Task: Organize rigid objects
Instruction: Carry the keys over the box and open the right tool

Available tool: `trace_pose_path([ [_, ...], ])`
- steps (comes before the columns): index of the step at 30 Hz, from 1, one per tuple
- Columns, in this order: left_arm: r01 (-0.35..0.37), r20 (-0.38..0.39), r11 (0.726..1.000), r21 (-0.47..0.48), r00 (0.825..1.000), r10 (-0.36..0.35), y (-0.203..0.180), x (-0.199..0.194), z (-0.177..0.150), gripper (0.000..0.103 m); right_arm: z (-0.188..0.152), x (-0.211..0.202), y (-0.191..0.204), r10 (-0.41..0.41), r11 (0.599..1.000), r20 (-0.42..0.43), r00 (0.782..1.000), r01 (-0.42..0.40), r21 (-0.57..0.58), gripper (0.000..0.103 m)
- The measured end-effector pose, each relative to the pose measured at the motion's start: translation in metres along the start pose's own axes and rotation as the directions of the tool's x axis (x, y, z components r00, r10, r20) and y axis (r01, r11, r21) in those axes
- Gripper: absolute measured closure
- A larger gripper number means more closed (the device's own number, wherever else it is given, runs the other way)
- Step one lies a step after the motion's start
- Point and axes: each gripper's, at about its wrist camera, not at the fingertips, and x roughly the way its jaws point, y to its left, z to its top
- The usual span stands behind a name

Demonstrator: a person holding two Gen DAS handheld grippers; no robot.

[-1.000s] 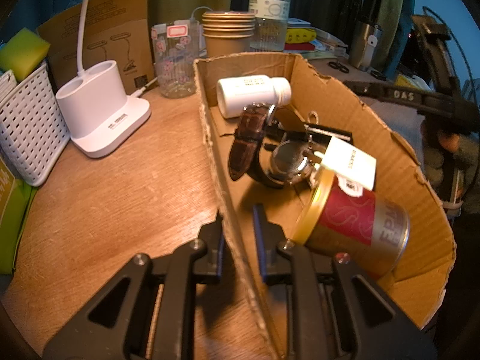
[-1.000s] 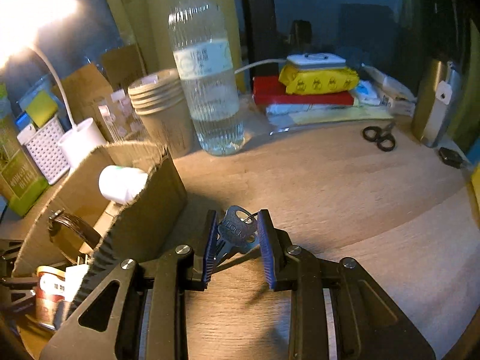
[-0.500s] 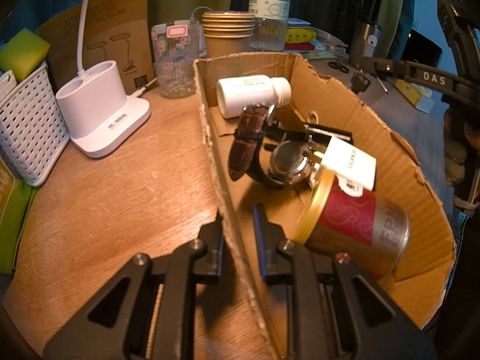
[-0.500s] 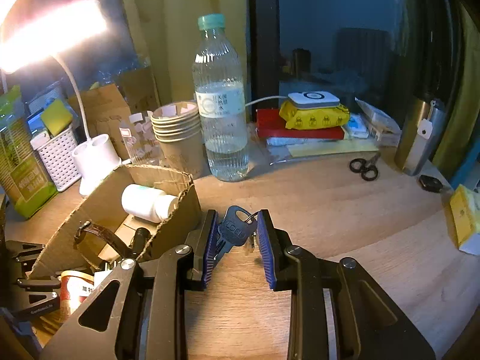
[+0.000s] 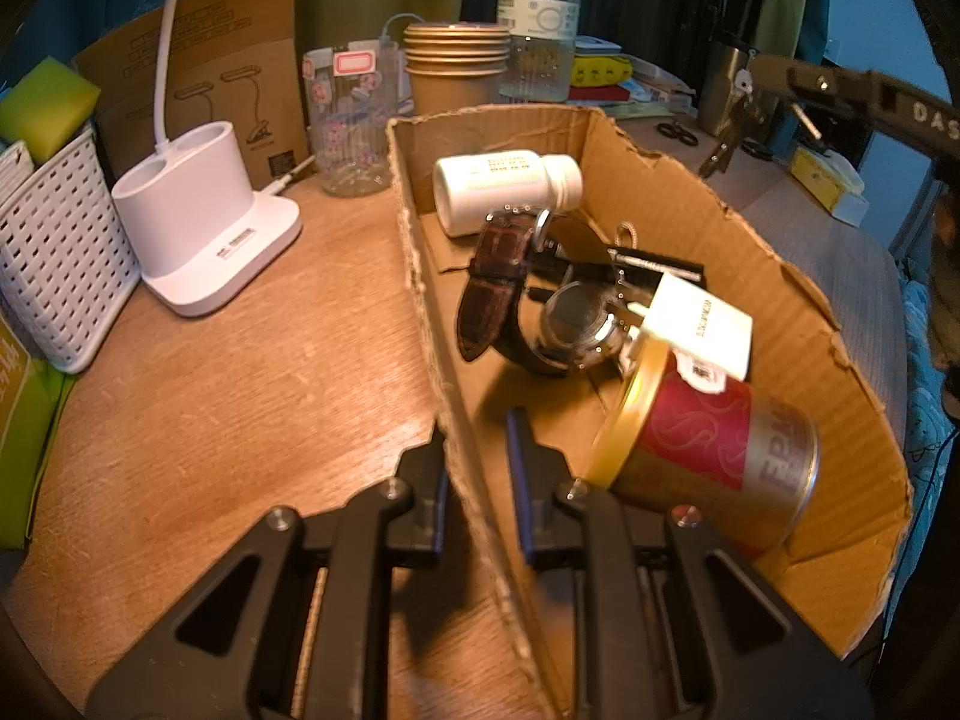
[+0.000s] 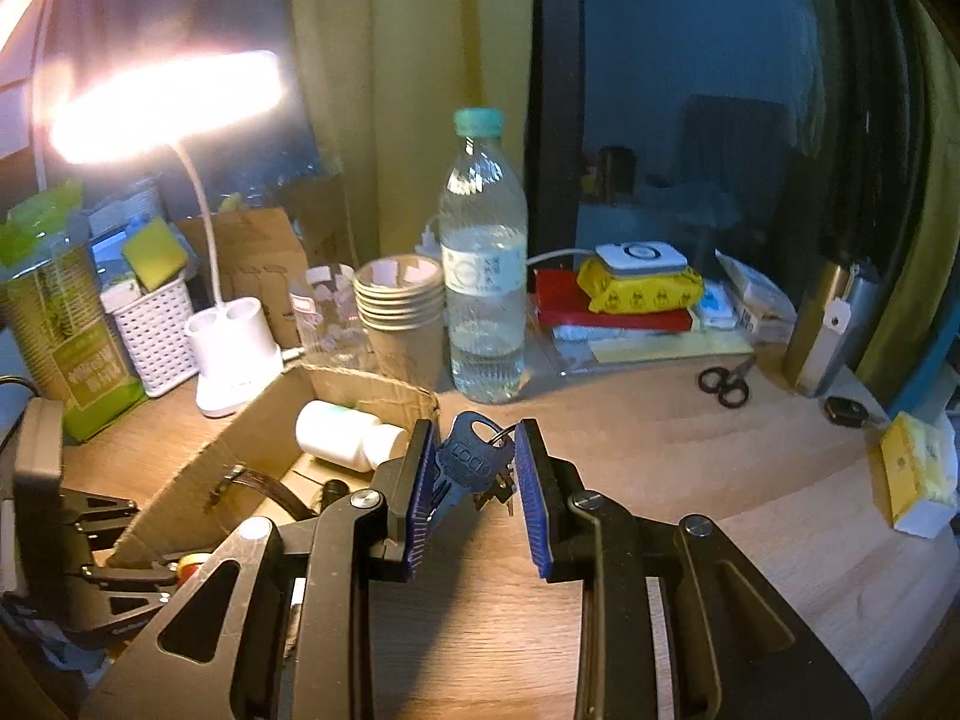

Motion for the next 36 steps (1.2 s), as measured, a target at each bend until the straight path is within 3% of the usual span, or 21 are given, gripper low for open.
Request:
trace_pose_path([
  [18,-0.001,0.000,1.000,0.000,1.000,0.001,0.000,0.000,0.000,0.085,0.015,-0.016,0.046,0.064,0.994,0.049,0.997,-0.060,-0.093,0.075],
  [29,-0.001,0.000,1.000,0.000,1.000,0.001,0.000,0.000,0.000,0.085,0.003,0.018,0.066,0.095,0.988,-0.026,0.995,-0.097,-0.117,0.075],
  [36,-0.001,0.000,1.000,0.000,1.000,0.001,0.000,0.000,0.000,0.085,-0.009,0.041,0.075,0.073,0.987,-0.081,0.994,-0.084,-0.136,0.075],
])
